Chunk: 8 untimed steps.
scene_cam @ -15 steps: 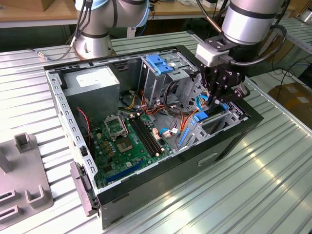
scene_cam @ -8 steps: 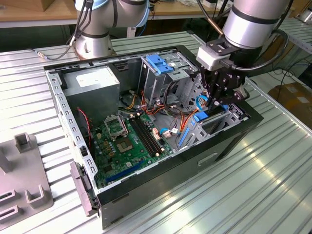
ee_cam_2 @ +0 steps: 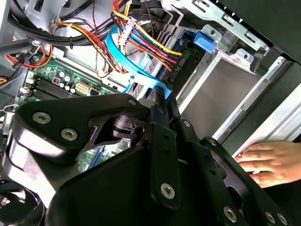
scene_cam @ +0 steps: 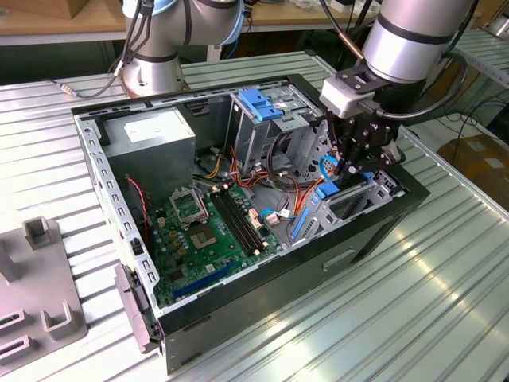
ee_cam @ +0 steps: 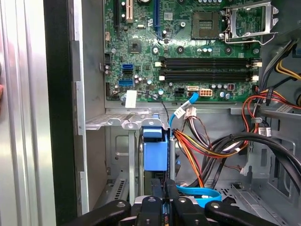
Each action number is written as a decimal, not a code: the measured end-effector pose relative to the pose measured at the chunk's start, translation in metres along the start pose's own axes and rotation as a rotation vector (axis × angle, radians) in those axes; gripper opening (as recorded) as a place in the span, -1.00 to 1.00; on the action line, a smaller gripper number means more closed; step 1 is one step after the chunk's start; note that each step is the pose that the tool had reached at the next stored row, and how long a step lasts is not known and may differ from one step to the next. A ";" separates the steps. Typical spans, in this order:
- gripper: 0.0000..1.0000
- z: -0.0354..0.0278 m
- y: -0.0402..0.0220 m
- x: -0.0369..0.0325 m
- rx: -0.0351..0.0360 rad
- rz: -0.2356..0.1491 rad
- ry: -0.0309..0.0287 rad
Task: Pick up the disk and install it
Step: 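Insert the second disk wire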
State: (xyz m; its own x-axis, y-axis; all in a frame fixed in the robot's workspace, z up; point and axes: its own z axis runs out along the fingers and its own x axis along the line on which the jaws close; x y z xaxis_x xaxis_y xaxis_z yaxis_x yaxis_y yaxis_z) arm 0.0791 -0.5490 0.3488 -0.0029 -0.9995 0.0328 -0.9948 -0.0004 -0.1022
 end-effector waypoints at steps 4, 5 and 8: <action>-0.69 0.0012 -0.0015 0.0001 0.0000 0.001 -0.0098; -0.69 0.0020 -0.0014 0.0004 0.0000 0.001 -0.0103; -0.69 0.0032 -0.0014 0.0011 0.0000 0.002 -0.0118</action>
State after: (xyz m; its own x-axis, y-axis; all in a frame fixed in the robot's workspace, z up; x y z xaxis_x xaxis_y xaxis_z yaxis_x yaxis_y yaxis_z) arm 0.0809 -0.5503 0.3458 -0.0035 -0.9998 0.0209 -0.9947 0.0014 -0.1023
